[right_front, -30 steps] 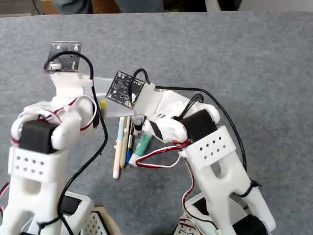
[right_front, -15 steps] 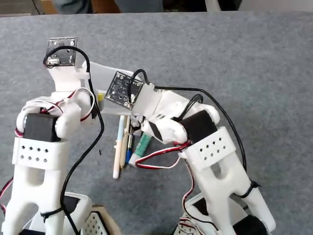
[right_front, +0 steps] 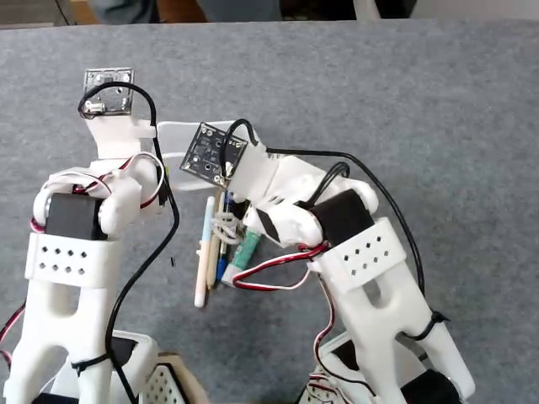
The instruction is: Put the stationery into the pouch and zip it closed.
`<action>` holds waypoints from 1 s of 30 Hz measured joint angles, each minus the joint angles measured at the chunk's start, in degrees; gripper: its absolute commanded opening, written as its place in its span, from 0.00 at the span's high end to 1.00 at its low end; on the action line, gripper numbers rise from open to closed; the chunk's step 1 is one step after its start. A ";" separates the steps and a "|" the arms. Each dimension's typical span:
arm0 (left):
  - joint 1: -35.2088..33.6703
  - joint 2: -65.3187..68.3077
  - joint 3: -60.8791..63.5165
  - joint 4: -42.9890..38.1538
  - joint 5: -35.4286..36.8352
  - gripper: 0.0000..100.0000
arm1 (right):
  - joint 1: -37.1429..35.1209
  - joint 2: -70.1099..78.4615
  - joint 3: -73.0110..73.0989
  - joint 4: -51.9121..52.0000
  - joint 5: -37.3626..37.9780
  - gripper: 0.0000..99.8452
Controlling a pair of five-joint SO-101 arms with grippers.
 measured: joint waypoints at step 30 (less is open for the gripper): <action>0.00 0.00 -7.03 6.68 0.00 0.97 | 0.00 0.00 -5.80 -0.53 -1.76 0.78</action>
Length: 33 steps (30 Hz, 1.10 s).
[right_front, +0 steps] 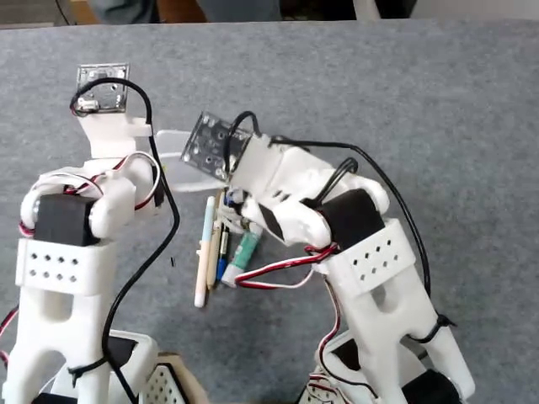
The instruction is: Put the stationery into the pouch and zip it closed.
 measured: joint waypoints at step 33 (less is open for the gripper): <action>-0.09 0.09 -3.87 2.81 -0.09 0.97 | -2.29 -3.87 7.47 4.31 -0.53 0.78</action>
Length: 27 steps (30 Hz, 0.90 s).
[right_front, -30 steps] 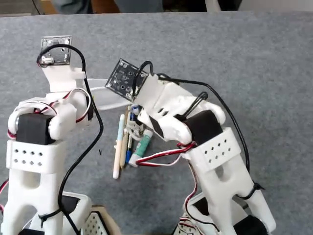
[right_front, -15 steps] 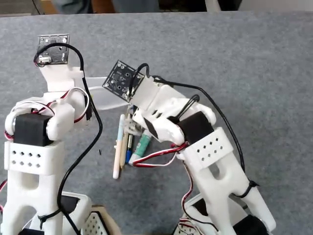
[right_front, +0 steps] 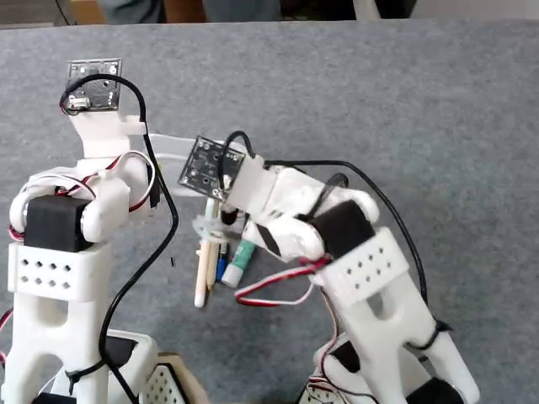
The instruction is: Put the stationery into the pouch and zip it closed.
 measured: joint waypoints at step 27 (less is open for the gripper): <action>-0.09 -0.09 -0.26 2.37 0.00 0.97 | -2.11 5.45 4.40 -16.35 0.53 0.99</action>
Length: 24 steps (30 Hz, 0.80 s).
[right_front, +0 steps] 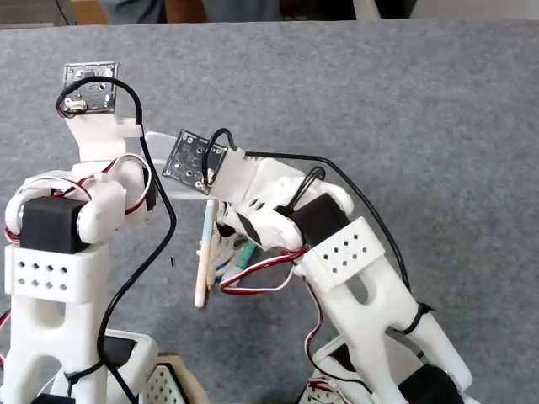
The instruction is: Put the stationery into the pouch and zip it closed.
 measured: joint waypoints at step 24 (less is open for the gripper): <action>0.00 0.00 -0.09 0.00 0.09 0.87 | 2.29 0.00 0.00 -0.26 0.00 0.99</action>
